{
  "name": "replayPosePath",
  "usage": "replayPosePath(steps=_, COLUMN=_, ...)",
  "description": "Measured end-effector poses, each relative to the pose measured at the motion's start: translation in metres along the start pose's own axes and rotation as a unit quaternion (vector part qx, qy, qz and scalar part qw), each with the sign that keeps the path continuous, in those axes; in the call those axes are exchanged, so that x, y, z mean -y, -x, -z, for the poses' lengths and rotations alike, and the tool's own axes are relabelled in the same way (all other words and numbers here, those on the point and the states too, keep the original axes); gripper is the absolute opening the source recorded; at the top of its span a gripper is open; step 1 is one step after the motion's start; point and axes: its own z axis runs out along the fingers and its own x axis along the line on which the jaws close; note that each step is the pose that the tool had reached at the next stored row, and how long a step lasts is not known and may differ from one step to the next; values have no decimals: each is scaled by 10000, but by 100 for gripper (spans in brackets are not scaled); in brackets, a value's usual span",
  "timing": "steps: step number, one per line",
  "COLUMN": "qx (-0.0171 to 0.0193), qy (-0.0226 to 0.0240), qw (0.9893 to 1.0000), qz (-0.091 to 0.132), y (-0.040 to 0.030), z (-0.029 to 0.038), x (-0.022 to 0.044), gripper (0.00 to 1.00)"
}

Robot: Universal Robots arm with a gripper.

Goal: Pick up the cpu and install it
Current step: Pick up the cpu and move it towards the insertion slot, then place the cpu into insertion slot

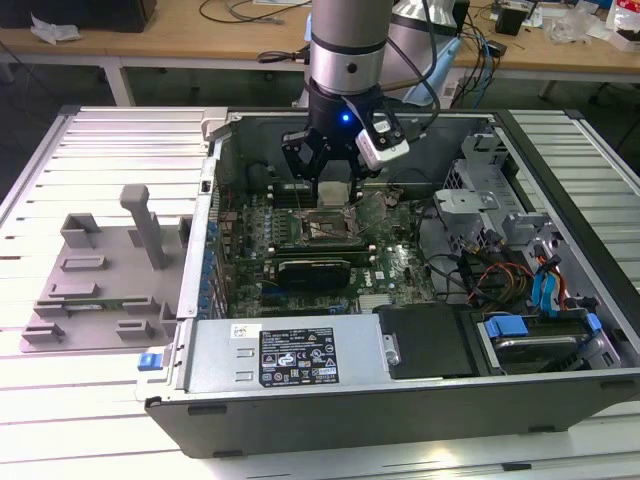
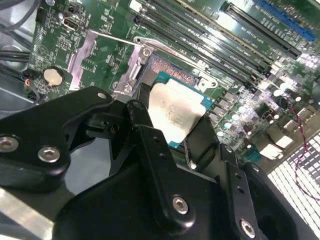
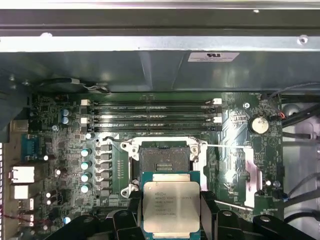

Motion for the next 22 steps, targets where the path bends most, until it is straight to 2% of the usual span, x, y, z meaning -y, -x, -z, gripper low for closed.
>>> replayPosePath(steps=3, qx=4, qy=-1, qw=10000, qz=8, y=-1, z=-31, x=-15, gripper=55)
replayPosePath(steps=17, qx=5, qy=0, qw=10000, qz=8, y=-1, z=-39, x=-17, gripper=55)
replayPosePath(steps=18, qx=6, qy=-1, qw=10000, qz=-29, y=-1, z=-39, x=-17, gripper=55)
replayPosePath(steps=20, qx=15, qy=-4, qw=9996, qz=-293, y=-1, z=-40, x=-17, gripper=55)
replayPosePath(steps=22, qx=26, qy=-9, qw=9982, qz=-604, y=-1, z=-41, x=-17, gripper=55)
